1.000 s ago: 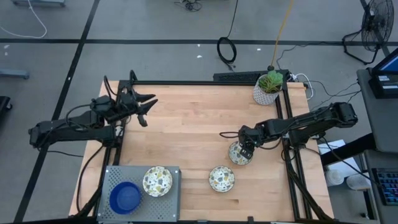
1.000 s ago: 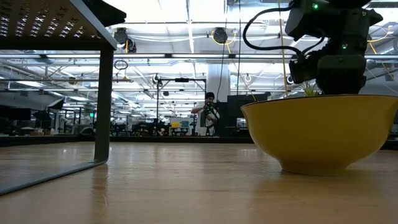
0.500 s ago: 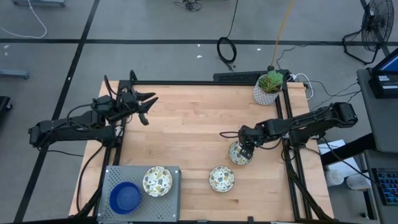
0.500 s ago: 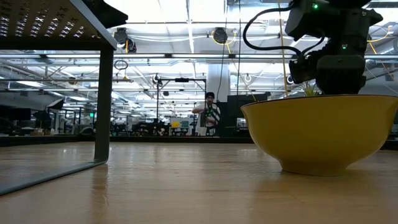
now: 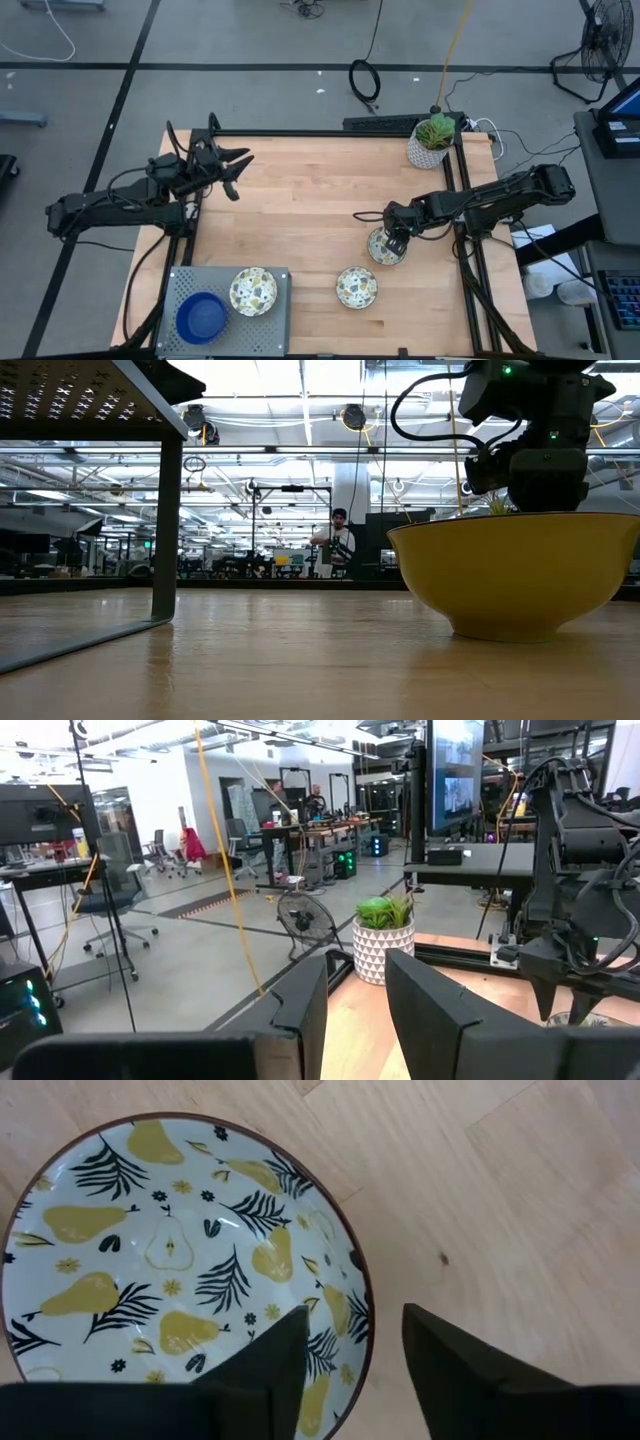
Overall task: Pick & Place Mini bowls
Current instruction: Stack the top white patterned bowl on top of the other white patterned bowl on the shelf
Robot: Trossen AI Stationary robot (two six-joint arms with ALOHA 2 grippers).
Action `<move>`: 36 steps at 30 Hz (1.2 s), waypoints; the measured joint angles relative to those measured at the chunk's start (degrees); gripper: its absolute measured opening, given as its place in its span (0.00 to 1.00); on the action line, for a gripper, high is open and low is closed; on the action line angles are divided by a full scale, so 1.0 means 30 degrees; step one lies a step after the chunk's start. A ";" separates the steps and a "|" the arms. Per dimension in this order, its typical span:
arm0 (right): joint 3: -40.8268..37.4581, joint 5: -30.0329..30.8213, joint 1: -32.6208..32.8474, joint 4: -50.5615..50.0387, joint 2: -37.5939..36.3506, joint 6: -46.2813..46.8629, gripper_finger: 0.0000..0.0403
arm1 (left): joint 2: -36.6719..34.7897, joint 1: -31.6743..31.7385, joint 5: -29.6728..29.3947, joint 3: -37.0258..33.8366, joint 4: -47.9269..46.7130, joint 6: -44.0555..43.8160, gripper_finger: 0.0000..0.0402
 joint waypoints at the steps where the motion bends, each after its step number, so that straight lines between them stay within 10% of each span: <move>1: 0.0000 -0.0010 0.0000 -0.0007 0.0000 0.0000 0.34 | 0.0000 0.0000 0.0000 0.0000 0.0000 0.0000 0.27; 36: 0.0061 -0.0254 -0.0015 -0.1035 -0.0052 -0.0504 0.03 | 0.0000 0.0000 -0.0015 0.0007 0.0000 0.0010 0.27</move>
